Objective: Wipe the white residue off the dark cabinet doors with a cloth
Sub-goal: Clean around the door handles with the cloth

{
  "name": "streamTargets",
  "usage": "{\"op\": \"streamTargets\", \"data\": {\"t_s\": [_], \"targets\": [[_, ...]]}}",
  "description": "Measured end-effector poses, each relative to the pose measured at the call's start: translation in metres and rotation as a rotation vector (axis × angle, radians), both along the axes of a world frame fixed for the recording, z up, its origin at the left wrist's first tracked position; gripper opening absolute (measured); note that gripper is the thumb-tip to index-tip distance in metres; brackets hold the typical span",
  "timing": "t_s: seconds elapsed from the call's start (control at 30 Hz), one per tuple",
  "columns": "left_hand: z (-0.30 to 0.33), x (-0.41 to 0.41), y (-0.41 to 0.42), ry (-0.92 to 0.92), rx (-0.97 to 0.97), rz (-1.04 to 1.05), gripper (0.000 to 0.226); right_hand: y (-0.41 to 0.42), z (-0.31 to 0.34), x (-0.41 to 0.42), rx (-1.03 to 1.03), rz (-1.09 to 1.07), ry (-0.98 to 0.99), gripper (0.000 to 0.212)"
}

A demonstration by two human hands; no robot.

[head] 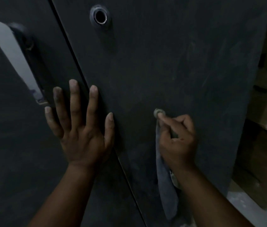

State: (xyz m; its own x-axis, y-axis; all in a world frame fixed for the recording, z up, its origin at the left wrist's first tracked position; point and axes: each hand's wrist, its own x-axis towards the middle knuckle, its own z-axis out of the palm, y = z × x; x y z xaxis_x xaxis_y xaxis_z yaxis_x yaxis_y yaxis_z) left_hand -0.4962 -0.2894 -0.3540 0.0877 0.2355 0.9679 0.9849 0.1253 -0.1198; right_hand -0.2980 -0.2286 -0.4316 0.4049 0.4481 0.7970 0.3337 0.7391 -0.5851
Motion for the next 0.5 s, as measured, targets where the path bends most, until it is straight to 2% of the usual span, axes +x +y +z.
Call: {"op": "streamTargets", "data": {"t_s": [0.07, 0.13, 0.3, 0.37, 0.43, 0.5], "targets": [[-0.001, 0.002, 0.002, 0.000, -0.005, 0.007, 0.068, 0.003, 0.018, -0.004, 0.008, -0.110, 0.070, 0.014], [-0.002, 0.006, 0.004, -0.010, -0.006, 0.007, 0.070, 0.000, 0.029, -0.014, 0.010, -0.132, 0.102, 0.017], [-0.006, 0.020, 0.012, 0.009, -0.032, -0.052, 0.073, -0.014, 0.001, -0.017, 0.112, 0.020, -0.145, 0.021], [-0.008, 0.027, 0.015, 0.044, -0.063, -0.068, 0.071, -0.011, -0.014, -0.001, 0.078, 0.037, -0.174, 0.029], [-0.010, 0.036, 0.017, 0.110, -0.098, -0.087, 0.066, -0.004, -0.020, 0.015, -0.003, -0.003, -0.122, 0.032], [-0.012, 0.048, 0.021, 0.151, -0.117, -0.106, 0.062, 0.006, -0.013, 0.029, -0.040, -0.067, -0.016, 0.022]]}}
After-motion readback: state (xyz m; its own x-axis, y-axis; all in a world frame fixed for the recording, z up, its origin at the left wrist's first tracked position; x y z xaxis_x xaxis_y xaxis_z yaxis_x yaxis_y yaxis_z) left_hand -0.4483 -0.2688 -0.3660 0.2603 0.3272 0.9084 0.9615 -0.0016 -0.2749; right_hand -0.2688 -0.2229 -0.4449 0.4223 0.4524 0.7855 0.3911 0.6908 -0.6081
